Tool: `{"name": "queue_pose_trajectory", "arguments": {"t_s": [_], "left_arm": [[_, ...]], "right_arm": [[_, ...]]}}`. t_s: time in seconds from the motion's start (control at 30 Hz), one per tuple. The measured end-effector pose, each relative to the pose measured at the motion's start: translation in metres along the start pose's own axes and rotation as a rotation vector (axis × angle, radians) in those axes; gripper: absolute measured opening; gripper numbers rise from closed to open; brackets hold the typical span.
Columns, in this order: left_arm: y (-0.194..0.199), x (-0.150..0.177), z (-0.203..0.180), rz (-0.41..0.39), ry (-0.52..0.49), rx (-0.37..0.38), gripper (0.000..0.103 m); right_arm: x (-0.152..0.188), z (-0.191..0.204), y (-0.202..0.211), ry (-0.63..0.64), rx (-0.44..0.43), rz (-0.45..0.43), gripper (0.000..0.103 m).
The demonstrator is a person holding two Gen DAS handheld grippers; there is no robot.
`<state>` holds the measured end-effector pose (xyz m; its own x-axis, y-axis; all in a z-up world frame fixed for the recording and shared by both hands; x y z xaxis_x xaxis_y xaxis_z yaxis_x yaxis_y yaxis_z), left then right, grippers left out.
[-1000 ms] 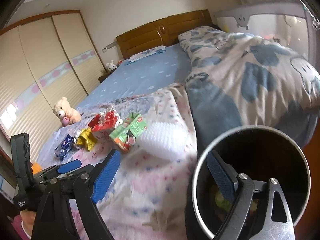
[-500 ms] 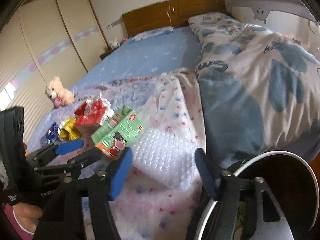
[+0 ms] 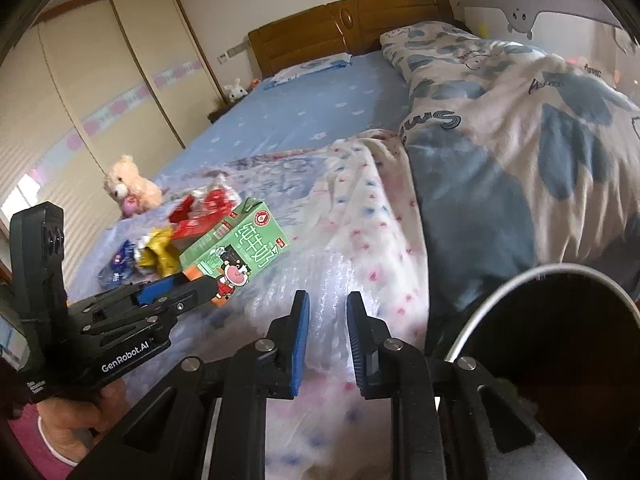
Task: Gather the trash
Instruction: 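Grasp the green juice carton with the left tool while the right tool grasps the white foam net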
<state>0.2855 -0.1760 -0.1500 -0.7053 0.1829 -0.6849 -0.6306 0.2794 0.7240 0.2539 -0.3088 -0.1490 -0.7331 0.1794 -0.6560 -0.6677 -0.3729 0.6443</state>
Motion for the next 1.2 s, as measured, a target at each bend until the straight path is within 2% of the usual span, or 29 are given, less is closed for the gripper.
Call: {"name": "queue_pose_trajectory", "arguments": {"t_s": [0.33, 0.4, 0.53, 0.57, 0.7, 0.83, 0.9, 0.93, 1.03, 1.2], "left_arm": [[0.045, 0.048, 0.022, 0.007, 0.025, -0.026, 0.029], [0.052, 0.059, 0.032, 0.012, 0.046, -0.039, 0.029], [0.061, 0.075, 0.050, 0.013, 0.082, -0.070, 0.029], [0.062, 0.079, 0.053, 0.012, 0.090, -0.077, 0.029], [0.062, 0.090, 0.061, 0.014, 0.109, -0.083, 0.029], [0.059, 0.094, 0.061, 0.016, 0.112, -0.079, 0.029], [0.059, 0.095, 0.060, 0.009, 0.106, -0.082, 0.029], [0.059, 0.095, 0.060, 0.007, 0.104, -0.083, 0.029], [0.060, 0.095, 0.058, 0.007, 0.110, -0.069, 0.029], [0.067, 0.093, 0.047, -0.011, 0.093, -0.050, 0.029]], "right_arm": [[0.044, 0.036, 0.020, -0.013, -0.056, 0.004, 0.020], [0.052, 0.039, 0.018, -0.016, -0.050, 0.002, 0.028], [0.060, 0.044, 0.015, -0.036, -0.038, -0.021, 0.066], [0.060, 0.046, 0.014, -0.038, -0.040, -0.027, 0.072], [0.063, 0.046, 0.005, -0.044, 0.004, -0.036, 0.082], [0.068, 0.042, -0.002, -0.070, 0.024, -0.051, 0.082], [0.074, 0.041, -0.005, -0.066, 0.039, -0.043, 0.078], [0.074, 0.042, -0.004, -0.061, 0.040, -0.050, 0.067], [0.076, 0.044, 0.000, -0.057, 0.041, -0.054, 0.047], [0.080, 0.045, 0.011, -0.077, 0.022, -0.068, 0.038]]}}
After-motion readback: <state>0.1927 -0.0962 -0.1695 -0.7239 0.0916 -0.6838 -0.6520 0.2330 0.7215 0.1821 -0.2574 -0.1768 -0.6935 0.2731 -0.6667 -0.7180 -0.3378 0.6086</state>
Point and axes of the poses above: each gripper's, at about its wrist camera, not at the fingertips, and y roughly against the way its jaws point, z to its left, x to its underside, the point moved 10 cm from there along -y, roughly the way its jaws point, and after that the axes turned 6 degrees about -x, right-handed, at the moved point
